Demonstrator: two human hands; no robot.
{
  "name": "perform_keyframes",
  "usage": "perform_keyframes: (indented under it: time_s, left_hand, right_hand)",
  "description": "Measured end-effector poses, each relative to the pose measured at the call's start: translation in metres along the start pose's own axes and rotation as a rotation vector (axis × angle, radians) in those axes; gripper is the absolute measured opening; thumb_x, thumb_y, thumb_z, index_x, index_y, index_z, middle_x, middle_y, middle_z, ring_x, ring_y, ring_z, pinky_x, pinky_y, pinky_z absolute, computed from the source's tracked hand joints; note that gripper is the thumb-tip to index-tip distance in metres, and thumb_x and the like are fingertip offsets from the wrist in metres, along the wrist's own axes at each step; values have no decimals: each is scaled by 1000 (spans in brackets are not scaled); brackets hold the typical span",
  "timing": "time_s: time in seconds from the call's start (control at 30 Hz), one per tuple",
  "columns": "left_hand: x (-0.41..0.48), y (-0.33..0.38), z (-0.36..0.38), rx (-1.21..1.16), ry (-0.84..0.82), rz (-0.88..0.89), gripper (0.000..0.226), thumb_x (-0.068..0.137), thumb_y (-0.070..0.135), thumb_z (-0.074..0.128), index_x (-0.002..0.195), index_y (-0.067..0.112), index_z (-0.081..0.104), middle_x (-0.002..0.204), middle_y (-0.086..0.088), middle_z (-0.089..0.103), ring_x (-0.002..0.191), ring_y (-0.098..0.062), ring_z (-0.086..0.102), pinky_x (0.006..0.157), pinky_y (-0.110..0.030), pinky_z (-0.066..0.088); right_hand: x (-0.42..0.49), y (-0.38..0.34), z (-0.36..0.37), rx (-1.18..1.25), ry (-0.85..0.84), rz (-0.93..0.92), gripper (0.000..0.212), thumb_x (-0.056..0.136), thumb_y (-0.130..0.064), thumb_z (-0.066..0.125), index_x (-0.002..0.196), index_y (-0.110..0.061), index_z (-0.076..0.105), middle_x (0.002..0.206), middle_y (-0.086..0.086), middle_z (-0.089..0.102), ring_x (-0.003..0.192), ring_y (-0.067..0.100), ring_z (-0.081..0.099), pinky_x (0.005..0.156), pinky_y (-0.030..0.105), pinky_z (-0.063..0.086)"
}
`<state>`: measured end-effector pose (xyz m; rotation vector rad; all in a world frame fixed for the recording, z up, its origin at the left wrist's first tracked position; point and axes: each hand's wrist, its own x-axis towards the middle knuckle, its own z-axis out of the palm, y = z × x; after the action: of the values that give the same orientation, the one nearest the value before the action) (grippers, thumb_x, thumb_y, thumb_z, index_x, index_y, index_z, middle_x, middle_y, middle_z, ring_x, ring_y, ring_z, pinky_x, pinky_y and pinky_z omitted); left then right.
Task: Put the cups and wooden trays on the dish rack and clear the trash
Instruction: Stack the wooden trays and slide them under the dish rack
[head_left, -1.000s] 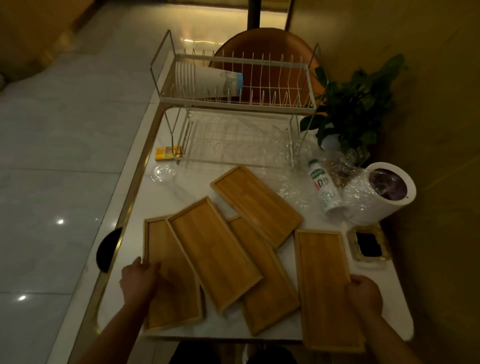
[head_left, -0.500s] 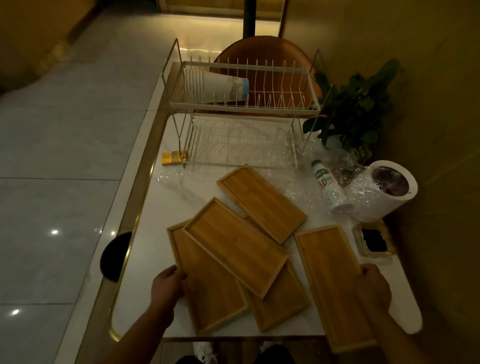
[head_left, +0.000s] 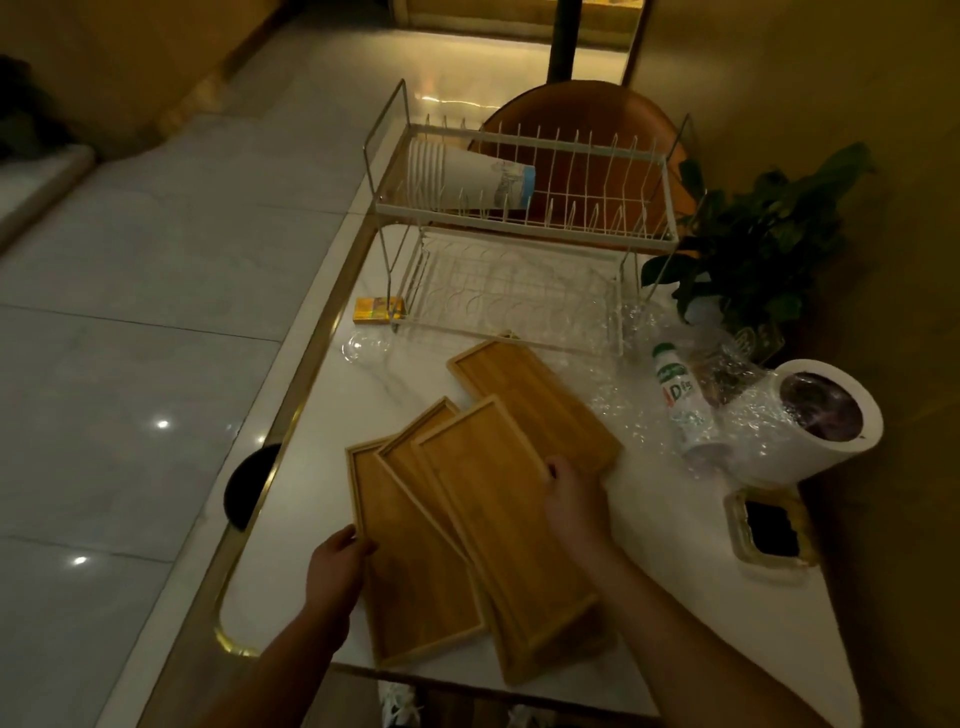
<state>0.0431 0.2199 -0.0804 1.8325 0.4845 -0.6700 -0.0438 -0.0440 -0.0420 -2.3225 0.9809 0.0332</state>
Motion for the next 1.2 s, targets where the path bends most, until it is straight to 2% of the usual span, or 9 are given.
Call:
perform_keyframes:
  time_s: [0.13, 0.23, 0.33, 0.47, 0.6, 0.8, 0.9, 1.03, 1.2]
  left_hand:
    - [-10, -2, 5, -46, 22, 23, 38, 96, 17, 58, 134, 10, 60, 125, -15, 64, 111, -32, 59, 99, -48, 46]
    - [-18, -2, 8, -32, 12, 52, 32, 97, 18, 58, 127, 9, 65, 112, -10, 68, 85, -15, 61, 85, -36, 48]
    - [-22, -2, 9, -22, 24, 88, 32, 96, 16, 60, 126, 7, 65, 96, -1, 67, 77, -6, 58, 77, -30, 46]
    - [-21, 0, 8, -2, 16, 75, 36, 96, 15, 60, 131, 6, 61, 113, -11, 68, 83, -15, 59, 88, -39, 47]
    - [-20, 0, 9, 15, 10, 68, 36, 97, 14, 58, 132, 6, 61, 109, -9, 67, 81, -12, 59, 88, -38, 47]
    - [-20, -1, 8, 44, 8, 55, 37, 97, 13, 57, 134, 8, 59, 106, -5, 66, 78, -7, 57, 90, -40, 48]
    - [-19, -1, 8, 61, 14, 74, 35, 96, 12, 58, 131, 8, 62, 97, 2, 68, 80, -8, 60, 82, -34, 48]
    - [-17, 0, 8, 85, 24, 61, 41, 97, 15, 59, 137, 7, 56, 127, -15, 65, 98, -23, 62, 98, -46, 47]
    - [-16, 0, 8, 105, 18, 74, 44, 97, 15, 58, 140, 7, 54, 131, -16, 63, 104, -26, 61, 99, -46, 47]
  right_hand:
    - [16, -23, 29, -105, -1, -38, 39, 90, -17, 59, 128, -16, 53, 128, 9, 56, 116, 28, 53, 95, 37, 47]
    - [20, -26, 38, -189, 73, -72, 33, 89, -20, 60, 122, -18, 59, 121, 6, 62, 115, 27, 50, 94, 36, 43]
    - [26, -17, 39, -147, -15, -81, 29, 93, -19, 56, 121, -15, 61, 122, 6, 62, 117, 26, 50, 96, 36, 44]
    - [37, -7, 24, -88, -78, -114, 27, 97, -20, 51, 120, -13, 63, 122, 8, 59, 112, 25, 56, 89, 31, 47]
    - [68, 10, -12, -274, 210, -41, 30, 91, -25, 56, 117, -11, 60, 122, 14, 57, 112, 33, 50, 87, 41, 46]
    - [107, 47, -25, -354, -78, 118, 45, 96, -39, 49, 127, -7, 52, 128, 19, 53, 116, 37, 51, 94, 43, 46]
    - [115, 54, -25, -337, -96, 120, 32, 95, -29, 50, 115, -6, 61, 118, 19, 61, 105, 34, 60, 87, 38, 51]
    - [116, 65, -33, -285, -78, 122, 24, 95, -17, 47, 107, -6, 66, 110, 16, 68, 97, 31, 64, 77, 32, 49]
    - [110, 70, -52, -183, -46, 103, 21, 95, -14, 49, 108, -7, 63, 111, 17, 67, 100, 33, 62, 80, 35, 47]
